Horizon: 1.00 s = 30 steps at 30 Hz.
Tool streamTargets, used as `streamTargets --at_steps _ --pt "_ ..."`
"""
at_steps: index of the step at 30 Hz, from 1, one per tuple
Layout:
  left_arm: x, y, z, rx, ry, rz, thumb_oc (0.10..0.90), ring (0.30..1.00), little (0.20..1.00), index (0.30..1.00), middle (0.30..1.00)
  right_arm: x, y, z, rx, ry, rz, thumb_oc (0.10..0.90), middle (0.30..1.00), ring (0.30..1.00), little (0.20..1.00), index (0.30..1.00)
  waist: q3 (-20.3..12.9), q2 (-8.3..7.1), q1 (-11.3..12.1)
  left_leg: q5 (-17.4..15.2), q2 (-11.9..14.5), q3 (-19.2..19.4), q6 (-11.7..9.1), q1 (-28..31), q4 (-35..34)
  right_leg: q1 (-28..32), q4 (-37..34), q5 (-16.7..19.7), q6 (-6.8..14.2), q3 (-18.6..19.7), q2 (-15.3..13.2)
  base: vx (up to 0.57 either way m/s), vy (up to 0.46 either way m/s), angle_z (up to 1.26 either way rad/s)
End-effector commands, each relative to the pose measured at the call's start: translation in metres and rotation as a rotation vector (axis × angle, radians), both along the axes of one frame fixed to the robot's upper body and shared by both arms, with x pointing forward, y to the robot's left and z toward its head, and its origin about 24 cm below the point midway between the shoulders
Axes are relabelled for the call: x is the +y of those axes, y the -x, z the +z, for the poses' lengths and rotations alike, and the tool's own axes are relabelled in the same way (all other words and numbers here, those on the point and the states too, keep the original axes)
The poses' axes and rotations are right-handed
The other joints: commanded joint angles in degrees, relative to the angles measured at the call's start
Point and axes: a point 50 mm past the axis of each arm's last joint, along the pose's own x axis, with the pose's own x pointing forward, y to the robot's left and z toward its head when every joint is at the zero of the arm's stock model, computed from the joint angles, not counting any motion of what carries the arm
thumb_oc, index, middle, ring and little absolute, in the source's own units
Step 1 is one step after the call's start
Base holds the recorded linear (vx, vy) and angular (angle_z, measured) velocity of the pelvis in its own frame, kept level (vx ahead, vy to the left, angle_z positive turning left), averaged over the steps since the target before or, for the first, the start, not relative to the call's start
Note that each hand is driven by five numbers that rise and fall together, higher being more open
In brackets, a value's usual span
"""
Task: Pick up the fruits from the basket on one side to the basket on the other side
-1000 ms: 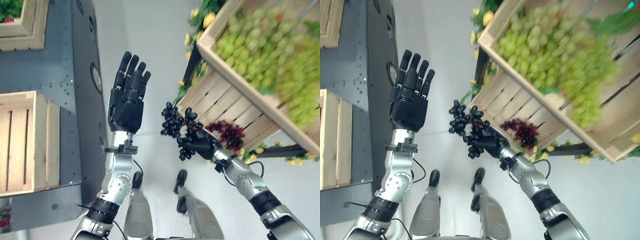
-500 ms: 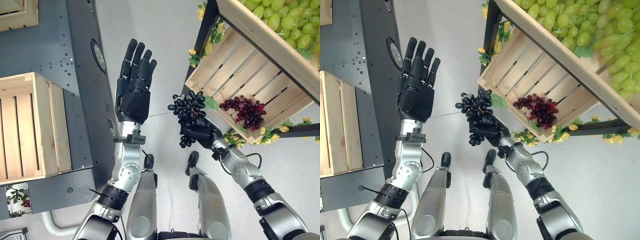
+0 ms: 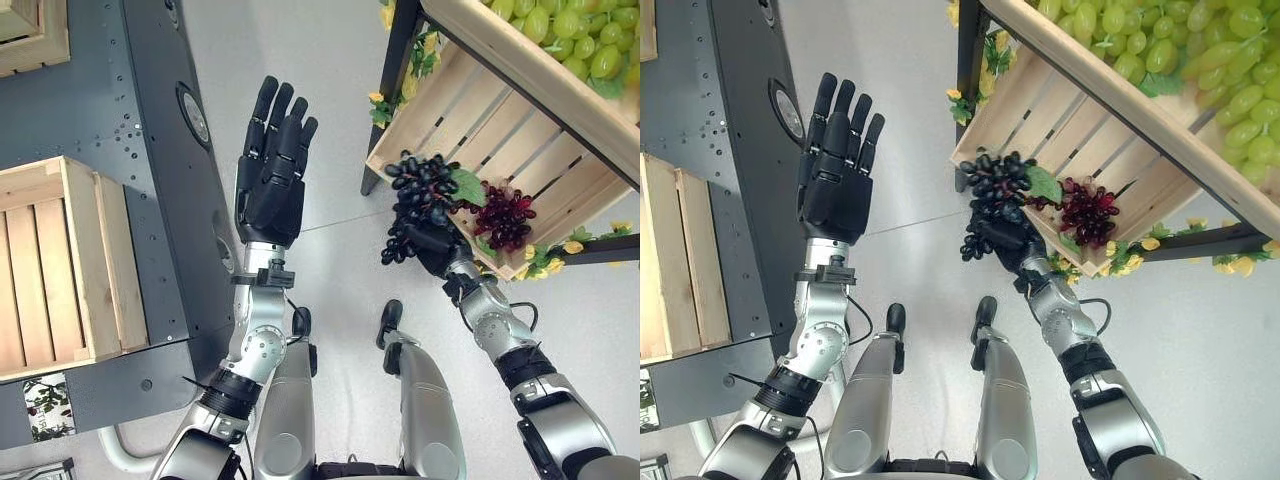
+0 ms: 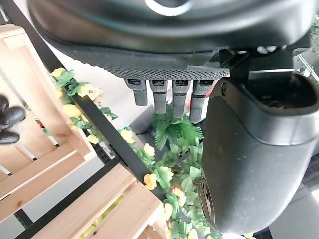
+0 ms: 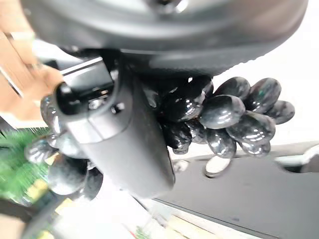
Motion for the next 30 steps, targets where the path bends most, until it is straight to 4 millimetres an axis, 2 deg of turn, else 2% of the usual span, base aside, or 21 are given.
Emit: streamTargets --at_steps 1,7,15,21,22,23,24,30 --pt "-0.009 0.012 0.049 -0.266 0.003 -0.054 0.800 0.900 0.900 0.900 0.900 -0.021 -0.015 0.095 -0.397 -0.200 -0.114 0.400 0.300 0.300 0.300 0.300 -0.70 3.24 -0.85 6.56 -1.02 1.16 0.29 -3.98 -2.67 7.15 -0.84 -2.13 0.67 1.31 -1.29 0.07 -0.028 0.00" --pt "-0.008 0.010 0.048 -0.249 -0.006 -0.063 0.800 0.900 0.900 0.900 0.900 -0.041 -0.017 0.100 -0.379 -0.299 -0.228 0.400 0.300 0.300 0.300 0.300 -0.70 3.24 -0.88 6.65 -0.57 1.31 0.15 -4.31 -2.40 7.76 -2.04 -1.80 0.62 1.33 -0.91 0.07 -0.024 -0.06" --pt "-0.007 0.009 0.045 -0.220 -0.020 -0.074 0.800 0.900 0.900 0.900 0.900 -0.072 -0.015 0.091 -0.296 -0.409 -0.437 0.400 0.300 0.300 0.300 0.300 -0.70 2.92 -0.75 5.57 0.09 1.71 0.23 -4.20 -1.76 8.52 -2.69 -1.80 0.64 0.72 -0.85 0.07 -0.025 -0.04" --pt "-0.009 0.009 0.043 -0.202 -0.032 -0.088 0.800 0.900 0.900 0.900 0.900 -0.090 -0.015 0.097 -0.274 -0.423 -0.539 0.400 0.300 0.300 0.300 0.300 -0.70 2.87 -0.57 5.28 0.12 1.79 0.59 -4.45 -2.03 8.51 -3.18 -1.10 0.78 0.28 -0.96 0.06 -0.027 0.00" --pt "-0.009 0.009 0.044 -0.198 -0.038 -0.093 0.800 0.900 0.900 0.900 0.900 -0.094 -0.014 0.100 -0.272 -0.416 -0.560 0.508 0.462 0.462 0.462 0.462 -0.70 2.77 -0.46 5.31 0.08 1.72 0.58 -4.69 -2.02 8.51 -3.45 -1.01 0.83 0.14 -0.94 0.02 -0.033 0.00" --pt "-0.009 0.009 0.044 -0.195 -0.042 -0.098 0.800 0.900 0.900 0.900 0.900 -0.096 -0.014 0.102 -0.272 -0.411 -0.566 0.642 0.662 0.662 0.662 0.662 -0.70 2.74 -0.42 5.33 0.10 1.66 0.58 -4.86 -1.97 8.47 -3.56 -0.95 0.83 0.02 -0.92 0.04 -0.046 0.00" --pt "-0.010 0.009 0.044 -0.188 -0.046 -0.103 0.800 0.900 0.900 0.900 0.900 -0.097 -0.014 0.104 -0.273 -0.405 -0.562 0.800 0.900 0.900 0.900 0.900 -0.70 2.73 -0.37 5.30 0.18 1.62 0.61 -5.08 -1.90 8.24 -3.40 -0.97 0.83 -0.04 -0.91 0.04 -0.041 0.01" --pt "-0.008 0.008 0.037 -0.158 -0.068 -0.110 0.800 0.900 0.900 0.900 0.900 -0.103 -0.014 0.110 -0.235 -0.352 -0.612 0.800 0.900 0.900 0.900 0.900 -0.70 2.15 -0.05 4.51 0.45 1.49 0.89 -5.73 -1.26 7.47 -2.92 -1.06 1.00 -0.40 -0.90 0.03 -0.023 -0.01"
